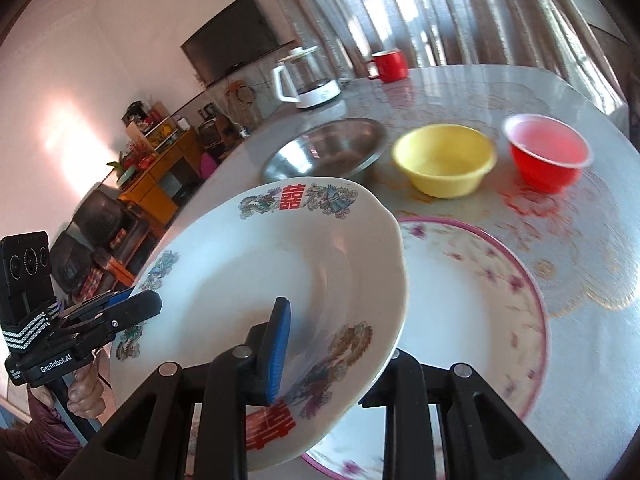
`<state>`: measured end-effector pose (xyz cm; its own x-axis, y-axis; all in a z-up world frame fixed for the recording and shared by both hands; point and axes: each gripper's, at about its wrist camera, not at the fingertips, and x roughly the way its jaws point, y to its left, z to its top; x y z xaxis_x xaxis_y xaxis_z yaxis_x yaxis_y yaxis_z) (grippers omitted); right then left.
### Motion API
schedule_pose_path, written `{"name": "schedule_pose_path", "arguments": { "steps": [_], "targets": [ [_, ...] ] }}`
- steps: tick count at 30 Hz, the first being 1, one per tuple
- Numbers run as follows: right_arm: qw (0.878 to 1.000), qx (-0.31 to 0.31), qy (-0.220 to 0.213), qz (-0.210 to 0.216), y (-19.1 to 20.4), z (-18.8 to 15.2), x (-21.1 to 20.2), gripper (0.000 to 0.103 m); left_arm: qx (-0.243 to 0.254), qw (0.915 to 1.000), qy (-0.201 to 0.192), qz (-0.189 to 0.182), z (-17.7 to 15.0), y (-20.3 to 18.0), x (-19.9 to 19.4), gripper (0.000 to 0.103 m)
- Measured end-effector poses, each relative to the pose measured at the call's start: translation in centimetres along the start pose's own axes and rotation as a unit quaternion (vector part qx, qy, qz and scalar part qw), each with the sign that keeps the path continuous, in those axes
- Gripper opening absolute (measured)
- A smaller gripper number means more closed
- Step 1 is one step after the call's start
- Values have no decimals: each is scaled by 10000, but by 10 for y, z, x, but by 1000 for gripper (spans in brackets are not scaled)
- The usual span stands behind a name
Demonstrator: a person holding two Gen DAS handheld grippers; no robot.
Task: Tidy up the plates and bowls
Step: 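Carry the double-happiness plate and lower it onto the purple-rimmed plate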
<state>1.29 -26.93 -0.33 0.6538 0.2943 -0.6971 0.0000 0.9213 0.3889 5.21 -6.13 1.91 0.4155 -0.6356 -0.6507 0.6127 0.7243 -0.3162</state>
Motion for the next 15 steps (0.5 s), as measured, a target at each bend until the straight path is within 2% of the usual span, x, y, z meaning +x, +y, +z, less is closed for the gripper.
{"name": "schedule_pose_path", "arguments": {
  "steps": [6, 15],
  "targets": [
    [9983, 386, 91, -415, -33, -8, -5, 27, 24, 9991, 393, -139, -5, -26, 30, 35],
    [9943, 661, 148, -818, -62, -18, -9, 29, 45, 9971, 727, -225, -11, -43, 57, 36]
  ]
}}
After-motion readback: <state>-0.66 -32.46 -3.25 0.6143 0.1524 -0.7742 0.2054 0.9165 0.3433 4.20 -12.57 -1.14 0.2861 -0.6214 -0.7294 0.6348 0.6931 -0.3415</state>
